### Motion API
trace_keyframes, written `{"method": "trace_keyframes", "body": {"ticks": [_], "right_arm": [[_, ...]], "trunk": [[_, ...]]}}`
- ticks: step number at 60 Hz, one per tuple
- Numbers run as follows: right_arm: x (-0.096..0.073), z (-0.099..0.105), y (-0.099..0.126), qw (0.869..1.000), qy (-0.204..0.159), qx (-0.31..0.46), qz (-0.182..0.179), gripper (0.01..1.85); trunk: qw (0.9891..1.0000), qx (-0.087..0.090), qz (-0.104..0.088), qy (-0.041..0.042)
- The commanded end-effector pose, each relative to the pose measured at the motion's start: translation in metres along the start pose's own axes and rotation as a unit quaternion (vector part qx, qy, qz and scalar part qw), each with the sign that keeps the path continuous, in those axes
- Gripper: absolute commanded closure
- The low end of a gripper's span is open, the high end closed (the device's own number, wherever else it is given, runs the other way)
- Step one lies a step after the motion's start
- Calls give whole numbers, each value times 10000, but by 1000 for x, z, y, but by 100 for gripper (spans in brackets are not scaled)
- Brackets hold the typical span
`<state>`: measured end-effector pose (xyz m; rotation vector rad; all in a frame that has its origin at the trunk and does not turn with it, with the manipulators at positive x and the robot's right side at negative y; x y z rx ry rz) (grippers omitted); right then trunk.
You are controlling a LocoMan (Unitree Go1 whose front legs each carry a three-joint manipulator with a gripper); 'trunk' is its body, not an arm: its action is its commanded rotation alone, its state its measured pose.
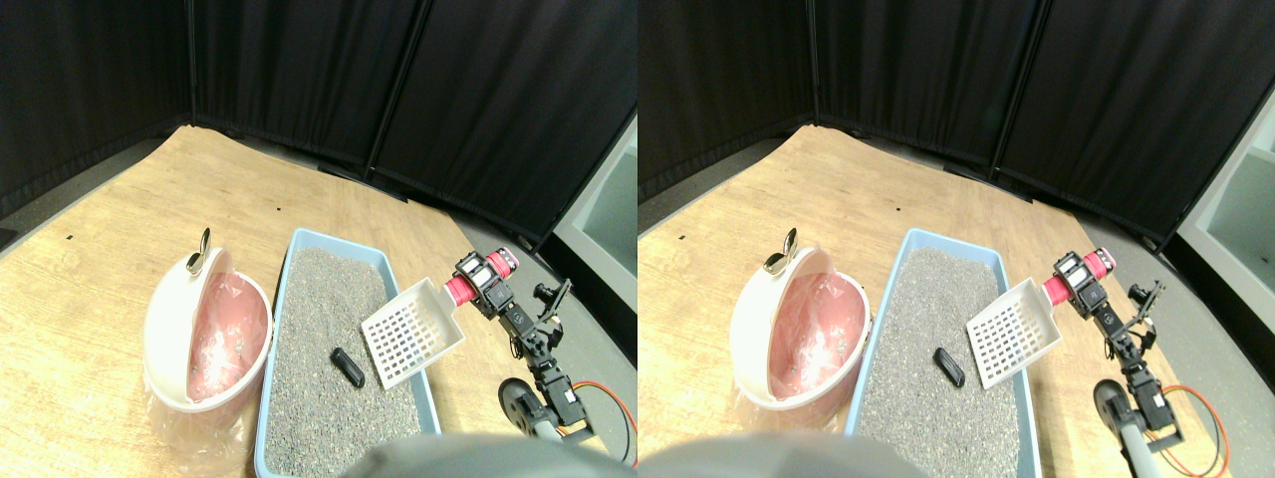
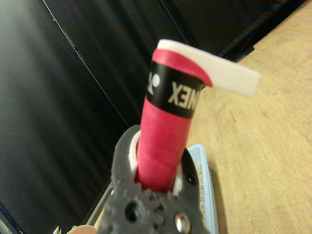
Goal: Scoop (unimanual)
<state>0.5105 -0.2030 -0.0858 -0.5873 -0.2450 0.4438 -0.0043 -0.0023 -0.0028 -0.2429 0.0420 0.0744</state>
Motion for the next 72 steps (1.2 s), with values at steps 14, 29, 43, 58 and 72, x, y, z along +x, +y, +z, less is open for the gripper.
{"method": "trace_keyframes", "body": {"ticks": [14,29,43,58,72], "right_arm": [[2,9,6,9995,-126,-239,158,180],[6,7,28,9990,-125,-25,424,180],[7,10,54,9967,-79,-95,798,180],[10,0,85,9948,-58,91,1008,180],[7,-6,116,9912,265,519,1185,180]], "trunk": [[9998,-84,113,112],[9995,-156,208,196],[9988,-260,314,267],[9971,-443,498,357],[9953,-594,658,399]]}}
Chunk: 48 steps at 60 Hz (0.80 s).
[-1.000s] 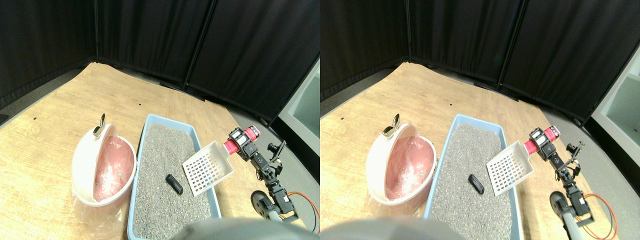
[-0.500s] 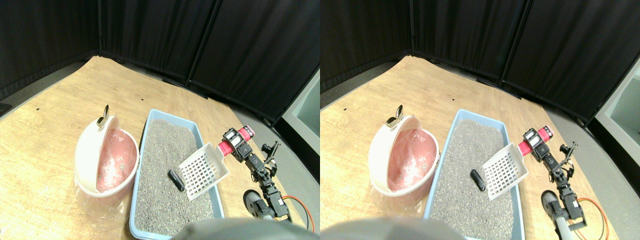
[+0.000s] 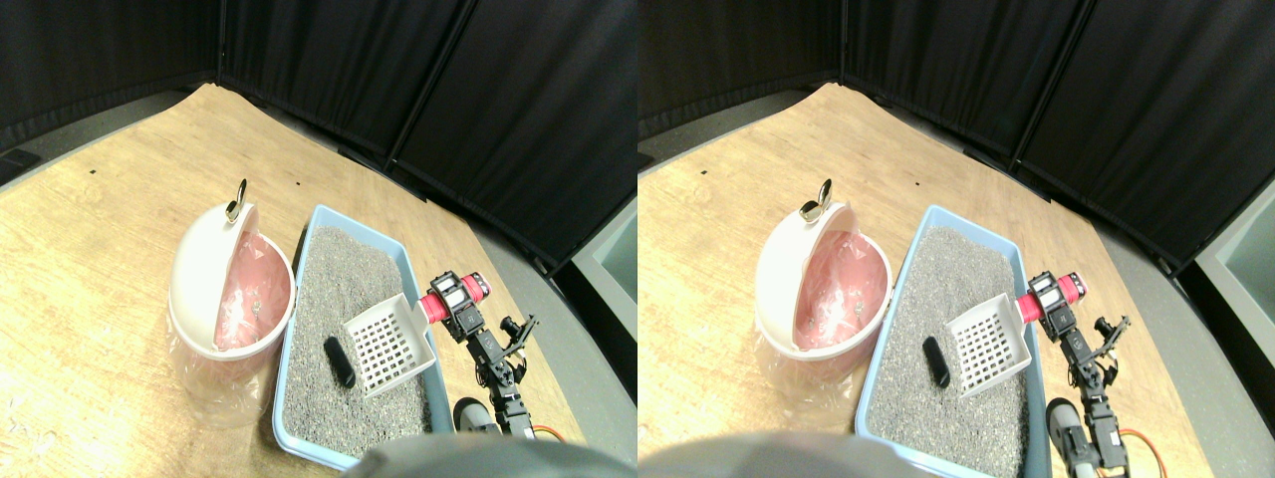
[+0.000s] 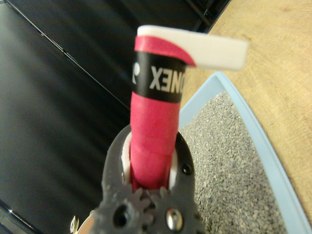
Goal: Scoop (unimanual)
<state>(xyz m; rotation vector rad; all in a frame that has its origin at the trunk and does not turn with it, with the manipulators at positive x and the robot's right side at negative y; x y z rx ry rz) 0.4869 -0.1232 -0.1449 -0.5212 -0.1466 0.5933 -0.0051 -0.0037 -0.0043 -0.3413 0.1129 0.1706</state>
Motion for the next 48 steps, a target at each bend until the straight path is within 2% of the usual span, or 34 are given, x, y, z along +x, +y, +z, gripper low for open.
{"method": "trace_keyframes", "body": {"ticks": [1,9,14,18,28,36,41,48], "right_arm": [[-1,-7,15,9991,138,64,398,180],[2,-12,19,9988,144,224,414,180],[3,-13,17,9985,357,321,278,180],[3,-13,17,9982,426,323,257,180],[-1,-1,20,9978,184,413,480,180],[-2,9,33,9961,18,563,685,180],[0,5,41,9942,-12,784,739,180],[-6,-5,61,9871,239,1429,679,180]], "trunk": [[9998,-104,150,86],[9997,-120,169,87],[9998,-120,174,48],[9998,-123,171,50],[9998,-122,164,61],[9996,-190,190,94],[9995,-222,214,96],[9993,-262,249,100]]}}
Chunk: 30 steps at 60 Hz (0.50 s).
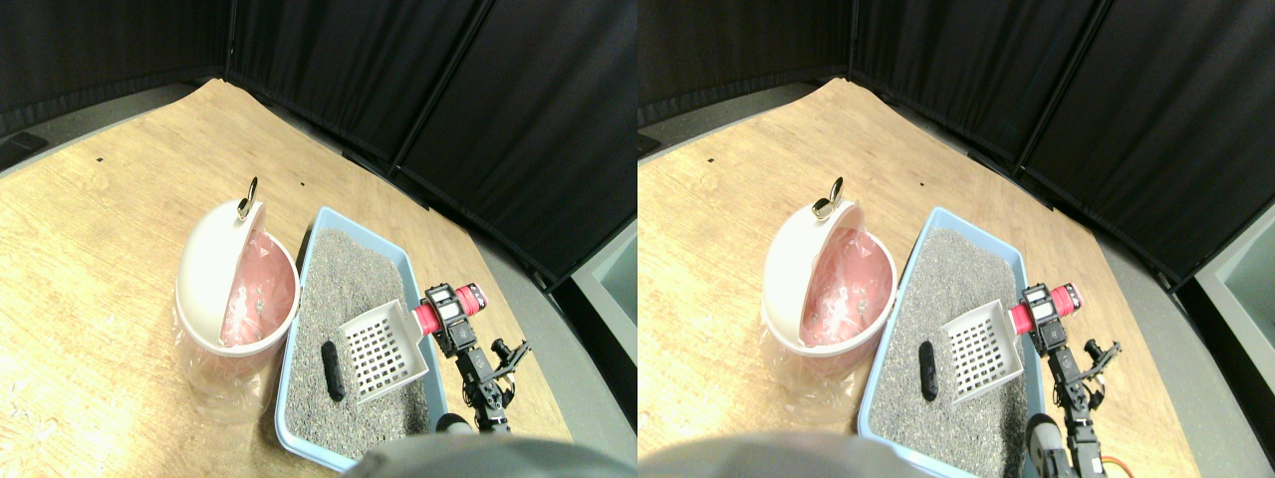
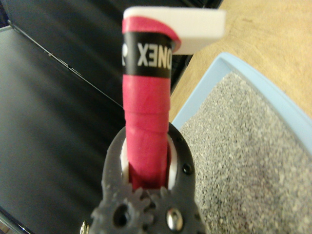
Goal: Scoop (unimanual)
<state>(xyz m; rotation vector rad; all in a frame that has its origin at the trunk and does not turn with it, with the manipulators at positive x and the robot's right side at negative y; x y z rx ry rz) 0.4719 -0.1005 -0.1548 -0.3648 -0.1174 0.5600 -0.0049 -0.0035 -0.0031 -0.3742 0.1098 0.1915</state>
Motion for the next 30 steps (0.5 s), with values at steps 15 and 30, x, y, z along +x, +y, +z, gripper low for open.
{"method": "trace_keyframes", "body": {"ticks": [15,30], "right_arm": [[-15,-13,65,9863,633,965,1178,180],[-3,-13,54,9811,432,1683,850,180]], "trunk": [[9997,-144,182,115],[9997,-125,175,72]]}}
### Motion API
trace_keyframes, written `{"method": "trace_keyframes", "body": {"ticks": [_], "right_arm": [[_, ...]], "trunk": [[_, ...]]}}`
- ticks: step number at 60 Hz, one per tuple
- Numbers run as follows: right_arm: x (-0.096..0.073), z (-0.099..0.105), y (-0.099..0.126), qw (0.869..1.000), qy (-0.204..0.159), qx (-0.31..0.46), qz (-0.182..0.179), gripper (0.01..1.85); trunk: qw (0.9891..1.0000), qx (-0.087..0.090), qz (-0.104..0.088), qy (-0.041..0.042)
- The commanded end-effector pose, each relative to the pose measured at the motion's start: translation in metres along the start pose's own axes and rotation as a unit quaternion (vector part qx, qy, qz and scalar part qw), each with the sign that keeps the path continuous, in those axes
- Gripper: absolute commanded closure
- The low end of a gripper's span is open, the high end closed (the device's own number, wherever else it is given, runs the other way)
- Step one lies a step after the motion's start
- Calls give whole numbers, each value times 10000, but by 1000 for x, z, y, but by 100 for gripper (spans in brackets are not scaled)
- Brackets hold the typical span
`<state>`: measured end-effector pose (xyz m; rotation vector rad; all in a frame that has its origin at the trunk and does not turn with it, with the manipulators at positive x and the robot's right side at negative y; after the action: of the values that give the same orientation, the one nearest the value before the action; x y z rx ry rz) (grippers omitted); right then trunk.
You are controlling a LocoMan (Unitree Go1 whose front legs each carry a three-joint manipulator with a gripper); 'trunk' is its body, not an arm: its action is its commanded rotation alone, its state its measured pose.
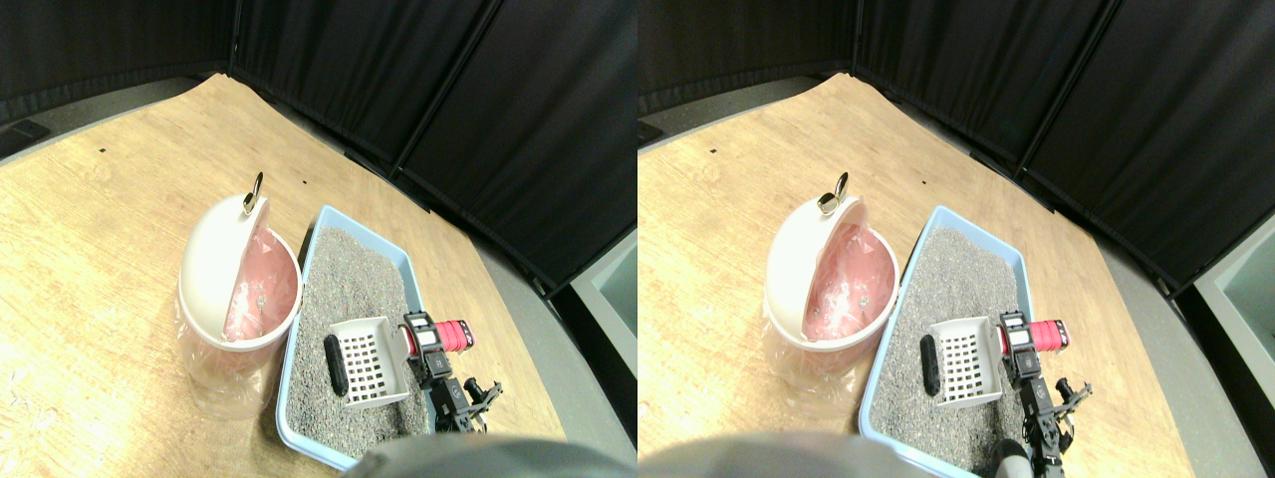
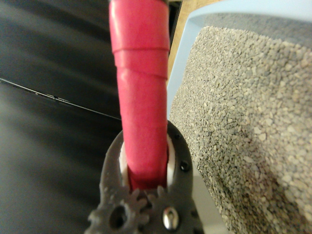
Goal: Scoop (unimanual)
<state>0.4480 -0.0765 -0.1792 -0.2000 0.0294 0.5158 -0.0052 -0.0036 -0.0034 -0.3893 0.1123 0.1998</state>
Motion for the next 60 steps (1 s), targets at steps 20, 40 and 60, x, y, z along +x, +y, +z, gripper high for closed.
{"method": "trace_keyframes", "body": {"ticks": [20,40,60], "right_arm": [[17,8,-54,9932,-37,1146,-198,180],[1,0,-101,9713,-211,2146,-1008,180],[-12,4,-128,9352,-1203,2978,-1493,180]], "trunk": [[9999,144,-48,-26],[9983,432,-373,-85],[9966,623,-523,-160]]}}
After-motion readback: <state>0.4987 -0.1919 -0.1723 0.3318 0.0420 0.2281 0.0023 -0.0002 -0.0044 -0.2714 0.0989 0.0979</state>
